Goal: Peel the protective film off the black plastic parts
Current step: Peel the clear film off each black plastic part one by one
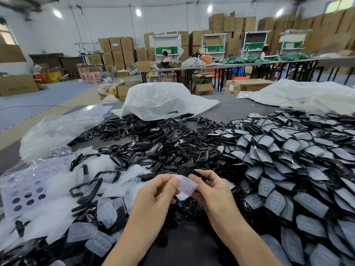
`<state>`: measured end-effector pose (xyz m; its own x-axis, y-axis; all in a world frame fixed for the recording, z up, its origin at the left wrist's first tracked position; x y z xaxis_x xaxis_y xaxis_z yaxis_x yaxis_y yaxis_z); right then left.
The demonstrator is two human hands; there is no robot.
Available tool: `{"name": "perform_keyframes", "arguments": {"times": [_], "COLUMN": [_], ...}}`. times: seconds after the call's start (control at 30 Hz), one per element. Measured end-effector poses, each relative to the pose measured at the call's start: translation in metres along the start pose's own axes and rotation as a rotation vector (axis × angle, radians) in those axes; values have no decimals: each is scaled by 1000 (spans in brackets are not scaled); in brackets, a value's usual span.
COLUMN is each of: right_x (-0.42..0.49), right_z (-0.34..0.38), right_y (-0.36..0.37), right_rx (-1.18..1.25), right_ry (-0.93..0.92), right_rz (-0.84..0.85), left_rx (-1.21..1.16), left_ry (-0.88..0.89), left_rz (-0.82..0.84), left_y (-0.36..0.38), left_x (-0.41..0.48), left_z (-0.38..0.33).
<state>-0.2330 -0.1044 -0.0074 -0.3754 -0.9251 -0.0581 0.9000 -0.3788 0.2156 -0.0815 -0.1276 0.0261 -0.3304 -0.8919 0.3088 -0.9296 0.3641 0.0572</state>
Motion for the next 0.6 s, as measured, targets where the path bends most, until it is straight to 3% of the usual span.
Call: {"name": "perform_keyframes", "arguments": {"times": [0.17,0.43,0.6], "right_x": [-6,-14,-15], "right_z": [1,7,5], "right_y": [8,19,24], "right_rx": [-101,-87,-15], "right_ry": [-18,-43,-51], "right_rz": [72,197,247], "left_rx": [181,-51,-79], "left_ry": [99,32,62], "left_rz": [-159,-328,-412], "left_y": [-2,-6,-10], "left_x": [-2,-4,-7], "left_z": [3,4,2]}}
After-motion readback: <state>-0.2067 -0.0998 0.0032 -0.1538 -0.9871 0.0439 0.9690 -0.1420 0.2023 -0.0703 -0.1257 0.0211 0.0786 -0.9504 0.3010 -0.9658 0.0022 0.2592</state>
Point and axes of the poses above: each hand's wrist, its own x-axis towards the middle knuckle, its own y-axis out of the palm, z = x × y, the point moved 5 cm from there along x, towards the middle knuckle, and after that the axes turned 15 degrees about -x, right-handed, at the moved point
